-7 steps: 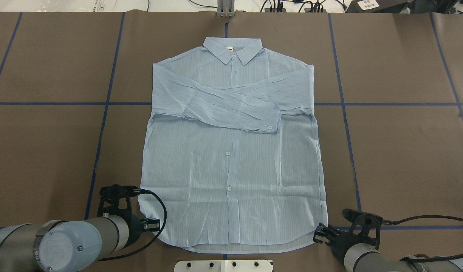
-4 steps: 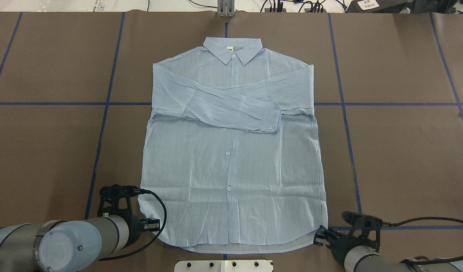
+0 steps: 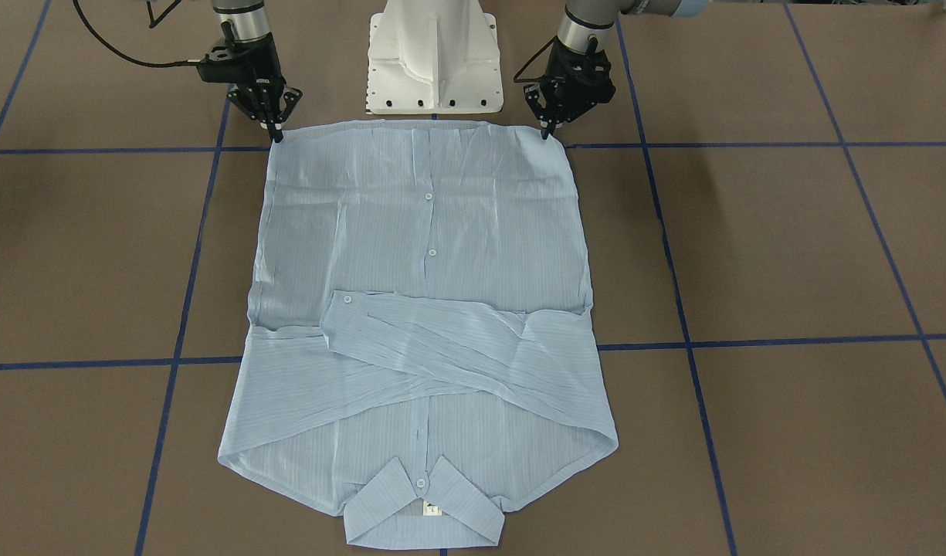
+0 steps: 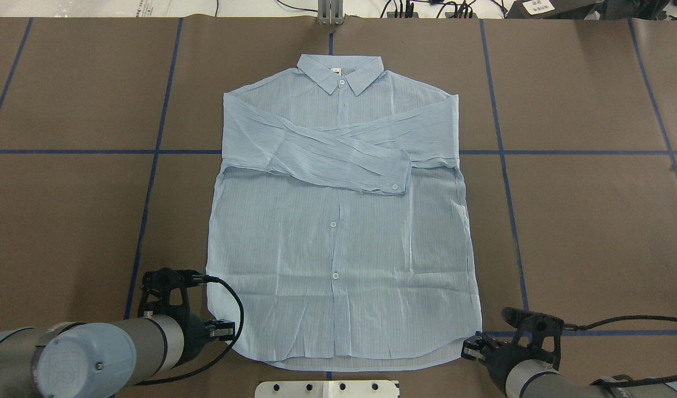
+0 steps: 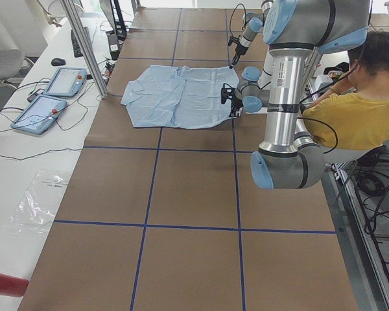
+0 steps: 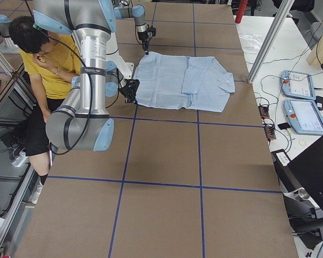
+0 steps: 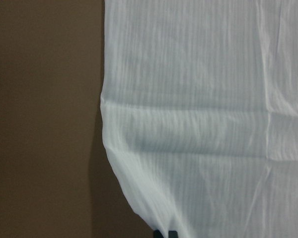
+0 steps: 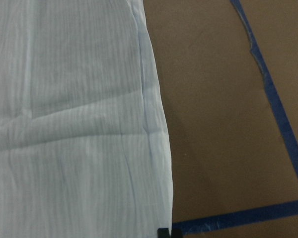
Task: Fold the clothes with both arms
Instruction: 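Lift the hem with both grippers and fold it toward the collar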
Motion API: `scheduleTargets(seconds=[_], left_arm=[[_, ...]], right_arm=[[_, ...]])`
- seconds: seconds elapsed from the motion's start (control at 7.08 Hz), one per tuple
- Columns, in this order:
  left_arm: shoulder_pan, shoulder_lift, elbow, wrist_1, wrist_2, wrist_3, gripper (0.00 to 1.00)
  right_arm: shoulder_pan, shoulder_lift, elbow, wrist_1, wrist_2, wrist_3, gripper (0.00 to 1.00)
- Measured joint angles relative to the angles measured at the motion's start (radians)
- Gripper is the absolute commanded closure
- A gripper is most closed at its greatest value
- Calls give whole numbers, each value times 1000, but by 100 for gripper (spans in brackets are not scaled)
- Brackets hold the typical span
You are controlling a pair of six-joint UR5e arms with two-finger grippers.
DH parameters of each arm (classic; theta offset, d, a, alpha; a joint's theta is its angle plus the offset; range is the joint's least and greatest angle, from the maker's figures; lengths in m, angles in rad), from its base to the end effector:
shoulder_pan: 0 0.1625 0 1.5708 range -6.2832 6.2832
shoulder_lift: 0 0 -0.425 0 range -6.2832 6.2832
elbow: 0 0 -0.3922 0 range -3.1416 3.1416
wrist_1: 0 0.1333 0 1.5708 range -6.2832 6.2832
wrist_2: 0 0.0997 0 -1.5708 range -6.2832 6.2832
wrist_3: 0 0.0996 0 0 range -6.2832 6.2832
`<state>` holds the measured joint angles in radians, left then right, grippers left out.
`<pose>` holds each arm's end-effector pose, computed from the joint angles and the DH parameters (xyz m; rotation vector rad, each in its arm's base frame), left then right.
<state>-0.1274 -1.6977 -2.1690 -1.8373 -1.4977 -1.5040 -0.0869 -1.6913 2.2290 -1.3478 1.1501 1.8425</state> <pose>0.4632 -0.2011 0.2949 0.1628 0.9803 -0.0918 -0.4342 -0.1368 0.3807 0.2611 -0.8117 0.3335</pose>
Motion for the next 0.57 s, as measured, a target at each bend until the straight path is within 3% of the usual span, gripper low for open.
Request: scheduleTargets(seconds=[0.14,0.42,0.57], left_arm=[[-1,8,-102,59,-35,9,100],[-28,-10,-391,326,-146,16,100],[-77,-56,-486,459,-213,43,100]], right_arm=[[0,0,128,-118,55,0,100],[12,17,395,-352,179,0,100],[51,57,485,-455,255,-3,100]])
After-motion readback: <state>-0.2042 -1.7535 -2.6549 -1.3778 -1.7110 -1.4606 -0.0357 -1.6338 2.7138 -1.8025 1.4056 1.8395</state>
